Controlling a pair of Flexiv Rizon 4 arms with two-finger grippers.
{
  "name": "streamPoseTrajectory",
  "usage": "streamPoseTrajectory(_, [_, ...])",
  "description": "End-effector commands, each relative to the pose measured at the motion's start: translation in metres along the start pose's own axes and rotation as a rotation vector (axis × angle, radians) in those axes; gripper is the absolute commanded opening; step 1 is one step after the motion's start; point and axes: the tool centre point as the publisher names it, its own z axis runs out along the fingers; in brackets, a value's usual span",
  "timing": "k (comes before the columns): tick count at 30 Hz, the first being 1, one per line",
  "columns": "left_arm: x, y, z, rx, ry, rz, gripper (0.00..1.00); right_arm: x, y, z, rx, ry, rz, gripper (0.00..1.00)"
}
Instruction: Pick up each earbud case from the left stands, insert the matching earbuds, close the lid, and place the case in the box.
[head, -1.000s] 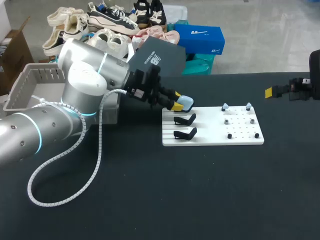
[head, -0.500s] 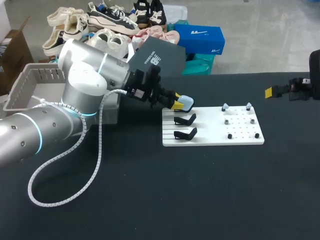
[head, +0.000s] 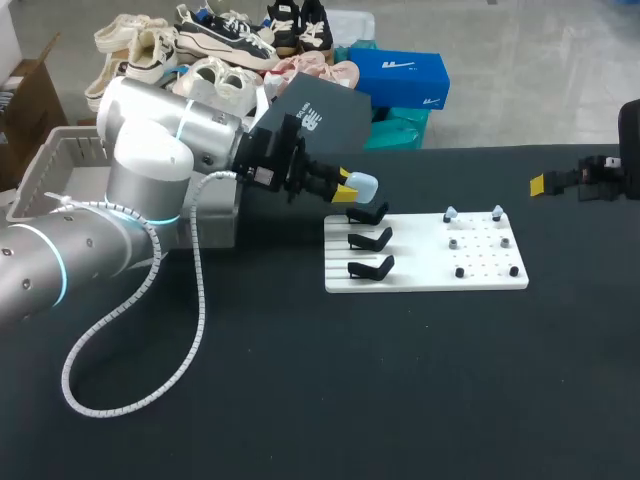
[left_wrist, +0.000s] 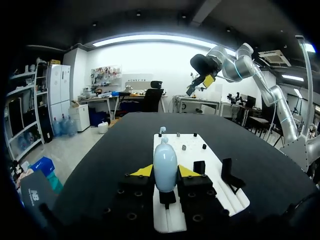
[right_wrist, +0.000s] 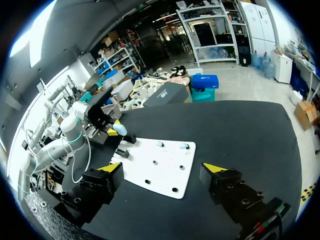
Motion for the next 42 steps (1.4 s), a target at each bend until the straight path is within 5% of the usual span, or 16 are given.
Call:
streamPoseTrajectory(1, [-0.023,-0.04,-0.015,-0.058,-0.024,0.019,0.0,0.0,-0.001,0.0,-0.002,0.001,-0.001,1.0])
streamPoseTrajectory(9, [-0.068,-0.089,-0.024,-0.095,-0.143,0.008,0.0,0.0,-0.001,0.0,-0.002,0.001,-0.001,1.0])
streamPoseTrajectory(20, [-0.088,-0.137,-0.025,-0.222,-0.229,-0.04,0.0,0.0,-0.001,0.0,-0.002,0.001,-0.001,1.0])
streamPoseTrajectory(33, [-0.095,-0.151,-0.02,-0.357,-0.258,0.009,0.0,0.0,-0.001,0.0,-0.002,0.001,-0.001,1.0])
streamPoseTrajectory(42, [-0.096,-0.149,-0.023,-0.367,-0.255,-0.024,0.0,0.0,-0.001,0.0,-0.002,0.001,-0.001,1.0])
